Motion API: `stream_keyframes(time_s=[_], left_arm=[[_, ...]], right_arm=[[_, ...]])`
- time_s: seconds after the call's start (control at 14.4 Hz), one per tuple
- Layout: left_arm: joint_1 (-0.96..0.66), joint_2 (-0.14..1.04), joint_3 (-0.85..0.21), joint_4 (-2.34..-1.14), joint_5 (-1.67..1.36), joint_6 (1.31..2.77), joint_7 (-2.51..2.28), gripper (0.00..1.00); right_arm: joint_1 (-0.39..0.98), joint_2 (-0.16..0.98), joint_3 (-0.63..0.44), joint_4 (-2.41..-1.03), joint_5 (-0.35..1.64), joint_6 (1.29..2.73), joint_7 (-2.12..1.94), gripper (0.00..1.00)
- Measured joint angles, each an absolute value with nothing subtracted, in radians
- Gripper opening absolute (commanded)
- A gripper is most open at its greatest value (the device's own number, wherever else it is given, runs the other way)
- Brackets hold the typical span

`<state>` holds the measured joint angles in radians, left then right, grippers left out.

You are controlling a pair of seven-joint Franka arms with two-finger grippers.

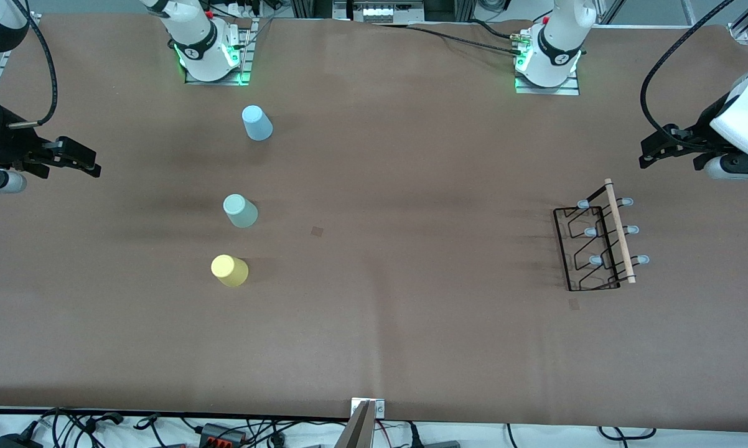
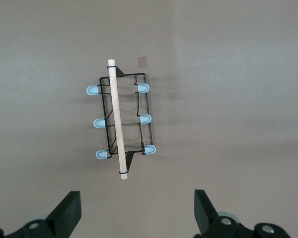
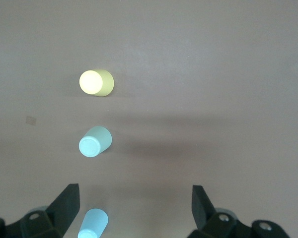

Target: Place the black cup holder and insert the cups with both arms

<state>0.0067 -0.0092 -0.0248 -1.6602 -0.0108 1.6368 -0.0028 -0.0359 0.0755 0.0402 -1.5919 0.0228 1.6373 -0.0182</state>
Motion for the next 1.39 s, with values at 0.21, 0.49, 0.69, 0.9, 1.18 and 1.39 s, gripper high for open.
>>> stream_keyframes(time_s=[0.21,0.49,0.69,0.9,1.18,1.39], left_arm=[[0.007,-0.009,-0.025,-1.660,-0.011,1.637,-0.003,1.00],[0.007,-0.009,-0.025,-1.660,-0.011,1.637,-0.003,1.00],[0.007,-0.009,-0.022,-1.660,-0.011,1.637,-0.003,1.00],[0.007,-0.008,-0.022,-1.661,-0.011,1.617,-0.003,1.00],[0.007,0.010,-0.024,-1.665,-0.011,1.526,-0.003,1.00],[0.031,0.044,-0.018,-1.657,-0.017,1.449,0.001,1.00]], right_arm=[[-0.036,0.075,0.040,-1.592,0.023,1.637,-0.018,1.00],[-0.036,0.075,0.040,-1.592,0.023,1.635,-0.018,1.00],[-0.035,0.083,0.040,-1.592,0.023,1.563,-0.019,1.00],[-0.032,0.112,0.043,-1.603,0.023,1.460,-0.019,1.00],[-0.022,0.094,0.049,-1.695,0.023,1.507,-0.020,1.00],[0.016,-0.008,0.054,-1.912,0.022,1.748,-0.020,1.00]])
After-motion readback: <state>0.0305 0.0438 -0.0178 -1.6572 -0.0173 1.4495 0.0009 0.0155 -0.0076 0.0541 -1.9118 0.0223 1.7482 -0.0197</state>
